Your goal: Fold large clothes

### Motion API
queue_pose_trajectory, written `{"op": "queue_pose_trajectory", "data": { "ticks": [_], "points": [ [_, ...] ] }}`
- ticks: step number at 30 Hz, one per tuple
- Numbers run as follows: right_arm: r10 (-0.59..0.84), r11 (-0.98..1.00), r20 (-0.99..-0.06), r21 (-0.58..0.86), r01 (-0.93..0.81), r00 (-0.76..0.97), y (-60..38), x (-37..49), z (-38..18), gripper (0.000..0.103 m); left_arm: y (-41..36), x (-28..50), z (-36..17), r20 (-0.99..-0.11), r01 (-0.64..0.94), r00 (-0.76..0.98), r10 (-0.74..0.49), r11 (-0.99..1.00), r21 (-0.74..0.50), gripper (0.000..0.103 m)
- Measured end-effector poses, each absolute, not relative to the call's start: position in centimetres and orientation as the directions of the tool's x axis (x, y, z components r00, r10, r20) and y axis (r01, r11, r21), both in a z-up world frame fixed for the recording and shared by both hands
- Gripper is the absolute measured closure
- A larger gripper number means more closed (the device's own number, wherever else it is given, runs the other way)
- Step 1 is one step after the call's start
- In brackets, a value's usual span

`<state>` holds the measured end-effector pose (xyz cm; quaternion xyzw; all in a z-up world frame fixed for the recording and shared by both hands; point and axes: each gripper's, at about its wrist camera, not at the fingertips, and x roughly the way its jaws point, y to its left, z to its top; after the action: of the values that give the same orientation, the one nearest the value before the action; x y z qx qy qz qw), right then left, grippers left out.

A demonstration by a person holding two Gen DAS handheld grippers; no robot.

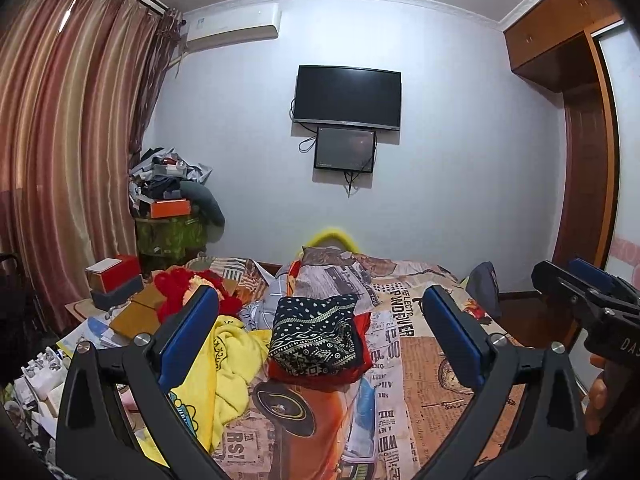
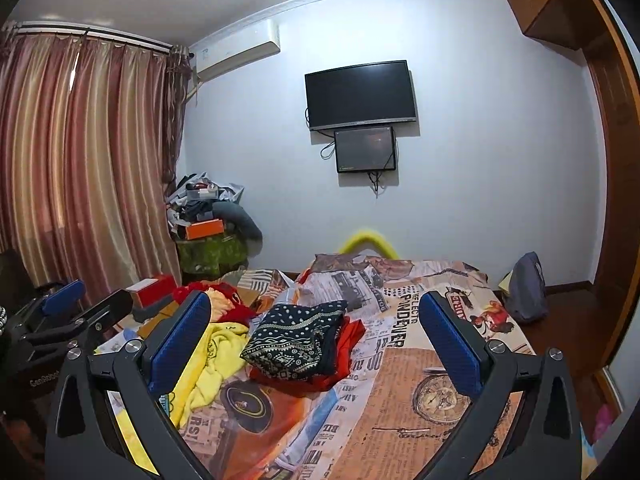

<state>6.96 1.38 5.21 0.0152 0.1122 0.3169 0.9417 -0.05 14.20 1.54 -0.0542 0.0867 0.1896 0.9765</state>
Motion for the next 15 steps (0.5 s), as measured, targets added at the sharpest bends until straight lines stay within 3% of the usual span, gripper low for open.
{"op": "queue_pose_trajectory", "data": {
  "ticks": [15],
  "points": [
    [0.599,0.799,-0.207,0.101,-0.592,0.773,1.08,7.15,5.18,0.000,13.78,0.09,1.24,-0.190,-0.371,0.915,0.355,0.927,-0.059,0.001]
  ]
}}
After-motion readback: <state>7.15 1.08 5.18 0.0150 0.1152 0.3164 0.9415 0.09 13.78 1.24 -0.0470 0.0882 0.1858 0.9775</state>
